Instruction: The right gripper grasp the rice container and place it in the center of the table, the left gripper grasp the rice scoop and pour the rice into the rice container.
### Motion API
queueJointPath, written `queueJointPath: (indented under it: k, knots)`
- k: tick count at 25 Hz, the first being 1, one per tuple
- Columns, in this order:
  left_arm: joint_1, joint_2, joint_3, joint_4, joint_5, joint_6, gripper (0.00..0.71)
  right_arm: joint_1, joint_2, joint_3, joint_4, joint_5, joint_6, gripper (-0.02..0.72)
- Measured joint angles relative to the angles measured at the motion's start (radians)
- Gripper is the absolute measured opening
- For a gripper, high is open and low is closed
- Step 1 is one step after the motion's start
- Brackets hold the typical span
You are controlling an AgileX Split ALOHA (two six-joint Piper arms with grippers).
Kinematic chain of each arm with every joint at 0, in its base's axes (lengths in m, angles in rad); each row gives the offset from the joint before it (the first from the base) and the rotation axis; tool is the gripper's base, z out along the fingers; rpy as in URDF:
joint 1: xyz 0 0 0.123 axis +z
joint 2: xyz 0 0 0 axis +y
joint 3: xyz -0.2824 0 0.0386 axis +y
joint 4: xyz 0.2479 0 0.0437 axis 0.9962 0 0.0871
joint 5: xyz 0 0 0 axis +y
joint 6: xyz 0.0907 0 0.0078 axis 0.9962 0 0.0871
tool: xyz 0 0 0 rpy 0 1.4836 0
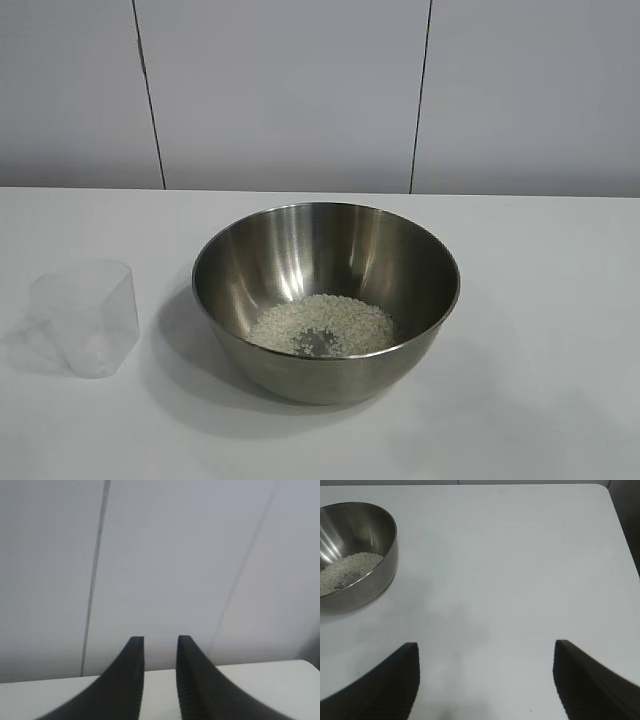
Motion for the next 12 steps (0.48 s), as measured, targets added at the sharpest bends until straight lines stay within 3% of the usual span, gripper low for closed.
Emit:
queueJointPath:
  k: [6,12]
  knots:
    - [0.0,-0.19,-0.003,0.0,-0.242,-0.003,0.099,0.0,0.0,0.0,0.0,0.0,0.0,0.516]
    - [-0.001,-0.255,-0.004,0.0,-0.29,-0.002,0.099,0.0,0.0,0.0,0.0,0.0,0.0,0.516]
